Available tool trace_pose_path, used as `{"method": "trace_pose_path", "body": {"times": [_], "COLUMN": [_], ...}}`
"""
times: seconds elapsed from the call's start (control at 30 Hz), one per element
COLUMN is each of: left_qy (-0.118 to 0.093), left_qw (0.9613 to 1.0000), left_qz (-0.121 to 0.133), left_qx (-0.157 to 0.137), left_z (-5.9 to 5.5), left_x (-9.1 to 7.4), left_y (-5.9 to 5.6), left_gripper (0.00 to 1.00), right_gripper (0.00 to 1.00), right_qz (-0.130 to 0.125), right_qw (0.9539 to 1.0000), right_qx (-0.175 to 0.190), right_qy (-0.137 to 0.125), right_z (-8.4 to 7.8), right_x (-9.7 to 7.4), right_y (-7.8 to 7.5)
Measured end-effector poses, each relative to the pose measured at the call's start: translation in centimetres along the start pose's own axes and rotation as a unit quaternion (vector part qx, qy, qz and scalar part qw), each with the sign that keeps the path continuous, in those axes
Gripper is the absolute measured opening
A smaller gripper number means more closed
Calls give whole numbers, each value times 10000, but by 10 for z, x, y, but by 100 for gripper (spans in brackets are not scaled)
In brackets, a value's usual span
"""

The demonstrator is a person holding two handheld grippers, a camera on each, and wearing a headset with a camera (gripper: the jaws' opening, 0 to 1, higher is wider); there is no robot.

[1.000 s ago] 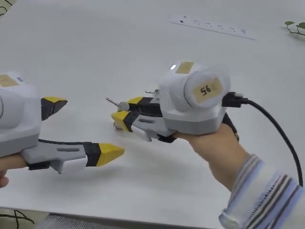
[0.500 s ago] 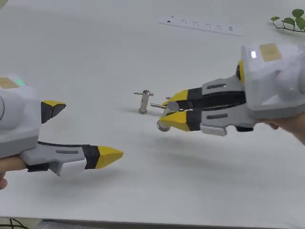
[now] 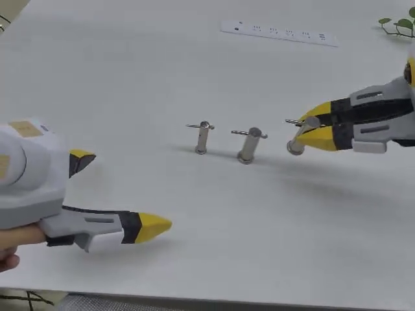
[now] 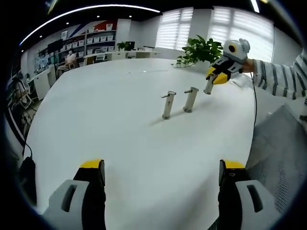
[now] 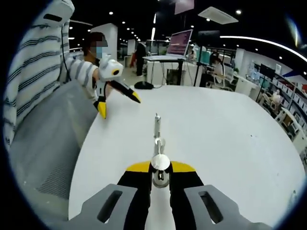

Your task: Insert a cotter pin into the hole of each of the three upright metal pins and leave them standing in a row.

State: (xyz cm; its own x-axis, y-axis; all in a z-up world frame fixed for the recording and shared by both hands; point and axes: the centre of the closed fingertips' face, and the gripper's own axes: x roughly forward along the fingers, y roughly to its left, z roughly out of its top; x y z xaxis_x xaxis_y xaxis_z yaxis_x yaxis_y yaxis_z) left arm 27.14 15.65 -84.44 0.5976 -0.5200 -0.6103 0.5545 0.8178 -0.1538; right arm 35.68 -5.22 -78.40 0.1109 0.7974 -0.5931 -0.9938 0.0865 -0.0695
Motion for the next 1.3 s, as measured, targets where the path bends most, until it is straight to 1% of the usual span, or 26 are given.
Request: {"method": "trace_pose_path", "body": {"times": [0.1, 0.13, 0.2, 0.3, 0.37, 0.43, 0.5, 0.57, 0.67, 0.7, 0.77, 0.83, 0.93, 1.07, 1.13, 1.2, 1.3], "left_qy": [14, 4, -12, -191, -218, -222, -184, -152, -112, -97, 8, 78, 99, 127, 164, 250, 290], "left_qw": [10000, 10000, 10000, 9998, 9997, 9998, 9998, 9999, 9999, 9999, 9999, 9999, 9998, 9997, 9996, 9993, 9991], "left_qz": [39, 41, 36, 12, -6, -5, -21, -18, -35, -49, -140, -151, -156, -207, -230, -272, -292], "left_qx": [-5, -6, -65, -114, -91, 10, 26, 40, 9, -2, -52, -14, -18, 11, 30, 11, 44], "left_z": [-2, -2, -1, 7, 10, 13, 14, 15, 15, 14, 10, 8, 10, 11, 10, 6, 4], "left_x": [-3, -4, -5, -8, -8, -7, -5, -4, -2, -1, 2, 5, 7, 10, 11, 12, 11], "left_y": [-2, -2, -4, -7, -10, -11, -12, -12, -14, -15, -19, -19, -20, -23, -24, -26, -27], "left_gripper": [99, 99, 99, 99, 99, 99, 99, 99, 99, 99, 99, 99, 98, 98, 98, 98, 98], "right_gripper": [13, 13, 13, 13, 13, 13, 13, 13, 13, 13, 13, 13, 13, 13, 13, 14, 14], "right_qz": [87, 140, 284, 412, 456, 479, 485, 485, 536, 542, 605, 637, 612, 632, 634, 639, 650], "right_qw": [10000, 9999, 9996, 9991, 9989, 9988, 9988, 9987, 9985, 9985, 9981, 9979, 9981, 9980, 9980, 9979, 9978], "right_qx": [-1, 24, -37, -79, -93, -77, -20, -88, -35, -34, -55, -45, -31, -31, -39, -43, 25], "right_qy": [6, 4, 9, 10, 28, 14, 60, 140, 104, 99, 131, 120, 68, 8, -10, -38, -97], "right_z": [-5, -5, -7, -9, -12, -14, -17, -23, -27, -28, -31, -33, -34, -32, -32, -31, -30], "right_x": [2, 3, 6, 11, 15, 17, 20, 22, 22, 22, 22, 22, 23, 23, 23, 24, 24], "right_y": [-1, 0, 3, 7, 7, 6, 5, 4, 4, 4, 5, 4, 2, 1, 1, 1, 3]}}
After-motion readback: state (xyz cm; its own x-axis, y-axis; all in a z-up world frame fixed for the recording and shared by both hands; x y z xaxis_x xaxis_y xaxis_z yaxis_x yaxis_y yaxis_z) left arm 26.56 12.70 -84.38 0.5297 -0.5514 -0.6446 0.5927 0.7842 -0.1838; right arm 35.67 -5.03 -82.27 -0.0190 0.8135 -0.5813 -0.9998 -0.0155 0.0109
